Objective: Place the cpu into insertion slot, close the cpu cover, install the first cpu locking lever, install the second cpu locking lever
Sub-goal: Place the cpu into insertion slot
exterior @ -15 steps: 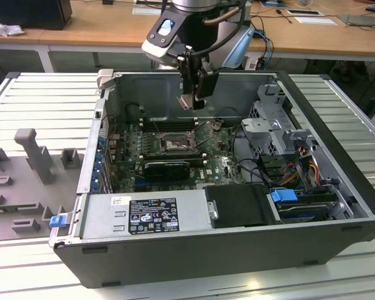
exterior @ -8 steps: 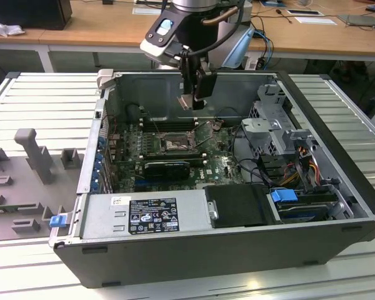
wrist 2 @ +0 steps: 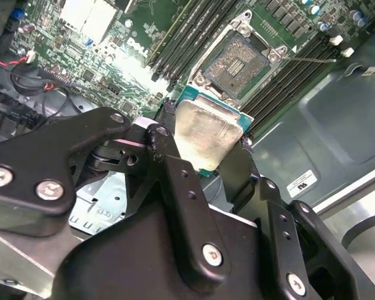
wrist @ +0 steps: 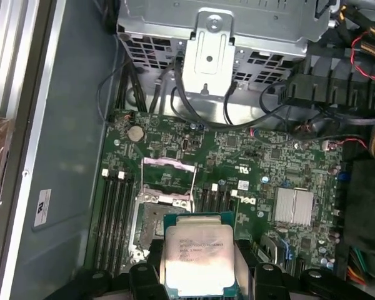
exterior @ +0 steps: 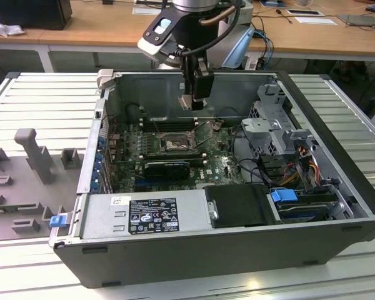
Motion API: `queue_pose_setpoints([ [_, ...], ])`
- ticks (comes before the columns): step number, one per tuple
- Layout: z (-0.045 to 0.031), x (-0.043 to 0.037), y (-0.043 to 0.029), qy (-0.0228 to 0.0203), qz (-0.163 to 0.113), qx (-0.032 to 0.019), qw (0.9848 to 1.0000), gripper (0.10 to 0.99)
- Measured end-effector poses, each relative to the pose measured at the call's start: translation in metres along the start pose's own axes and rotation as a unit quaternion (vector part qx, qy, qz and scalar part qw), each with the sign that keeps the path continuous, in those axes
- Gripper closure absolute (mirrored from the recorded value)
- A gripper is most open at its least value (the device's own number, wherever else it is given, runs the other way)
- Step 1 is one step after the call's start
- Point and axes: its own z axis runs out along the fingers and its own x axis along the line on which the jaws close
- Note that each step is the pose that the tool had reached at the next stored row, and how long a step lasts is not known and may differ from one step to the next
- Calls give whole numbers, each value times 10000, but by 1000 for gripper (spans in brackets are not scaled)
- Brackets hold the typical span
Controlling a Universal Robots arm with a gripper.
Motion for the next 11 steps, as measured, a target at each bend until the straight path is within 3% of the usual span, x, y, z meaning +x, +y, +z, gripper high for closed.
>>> queue_pose_setpoints([
  [3, 1, 0, 0, -15, 176, -3, 9998, 557],
  [4, 6, 1, 0, -29, 359, -7, 9994, 557],
  [8, 93, 12, -7, -32, 388, 6, 9992, 557],
  [11, 113, 11, -8, -32, 387, 7, 9992, 557],
])
